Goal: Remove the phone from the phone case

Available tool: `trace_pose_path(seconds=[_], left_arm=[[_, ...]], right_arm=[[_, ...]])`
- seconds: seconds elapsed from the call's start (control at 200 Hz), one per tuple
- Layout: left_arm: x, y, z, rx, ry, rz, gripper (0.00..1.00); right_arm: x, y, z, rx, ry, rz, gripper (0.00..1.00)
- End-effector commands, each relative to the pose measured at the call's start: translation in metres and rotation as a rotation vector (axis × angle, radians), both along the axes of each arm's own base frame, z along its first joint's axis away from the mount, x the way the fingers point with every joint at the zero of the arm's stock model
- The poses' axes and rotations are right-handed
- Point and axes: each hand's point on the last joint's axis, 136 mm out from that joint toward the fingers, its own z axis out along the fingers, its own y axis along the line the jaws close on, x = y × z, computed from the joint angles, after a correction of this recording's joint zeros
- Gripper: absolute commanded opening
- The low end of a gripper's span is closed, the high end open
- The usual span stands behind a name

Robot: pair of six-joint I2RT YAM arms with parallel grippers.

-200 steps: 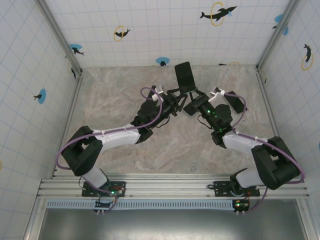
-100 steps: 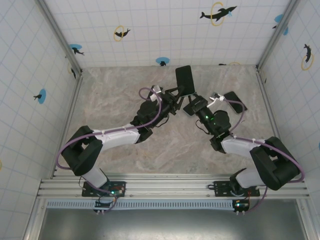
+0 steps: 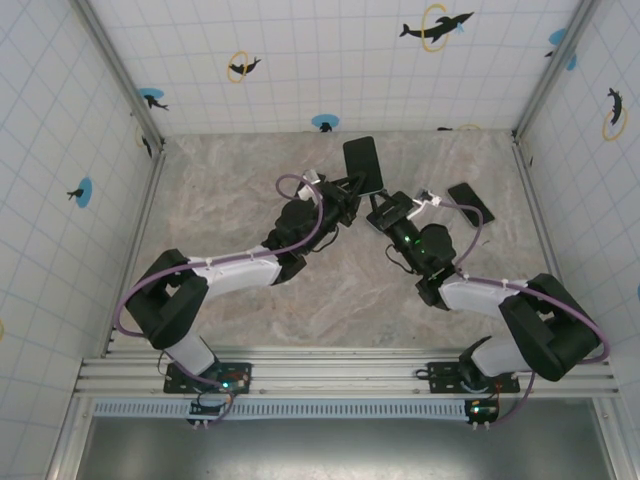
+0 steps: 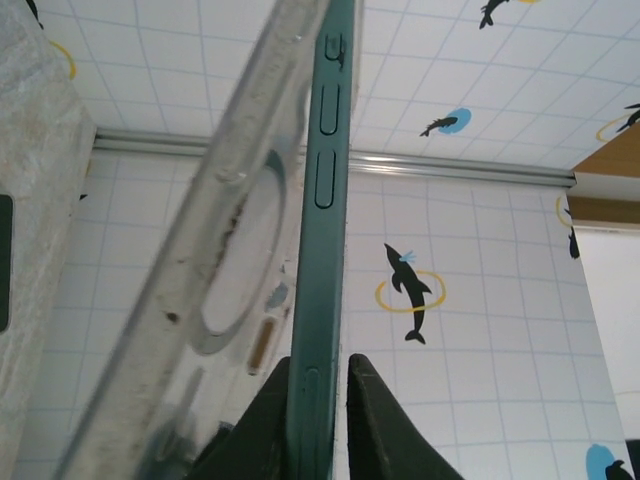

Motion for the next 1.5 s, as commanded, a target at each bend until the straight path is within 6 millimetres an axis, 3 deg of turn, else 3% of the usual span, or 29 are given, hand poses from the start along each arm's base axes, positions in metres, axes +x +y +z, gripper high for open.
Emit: trace_pose_path(seconds=[0.0,0.425,0.531,0.741,1.081,1.341,1.496], left_arm=[[0.000,0.001,0.032,-0.046,-0.072,-0.008,0.13],[-0.017,0.015,0.050,0.011,-0.101,-0.061,0.02],[-0.022,0.022,0.041,0.049,-0.087,-0.076,0.01],[-0.007,0.067,0.023,0.255,-0.111,-0.092,0.01],[0.029,0.186,-0.057,0.500,-0.062,-0.055,0.01],[0.054,0.254,-0.104,0.602,-0.048,-0.035,0.01],[0.067,0.282,-0.130,0.666,-0.035,-0.045,0.02]], right_arm=[[0.004,-0.005,0.014,0.016,-0.032,-0.044,0.01],[0.039,-0.005,-0.038,-0.067,0.111,-0.138,0.01],[0.052,0.000,-0.038,-0.053,0.096,-0.126,0.01],[0.063,0.024,-0.046,-0.064,0.108,-0.083,0.01],[0.066,0.060,-0.072,-0.157,0.180,-0.076,0.02],[0.066,0.109,-0.093,-0.265,0.256,-0.051,0.03],[0.067,0.140,-0.104,-0.300,0.280,-0.023,0.03]])
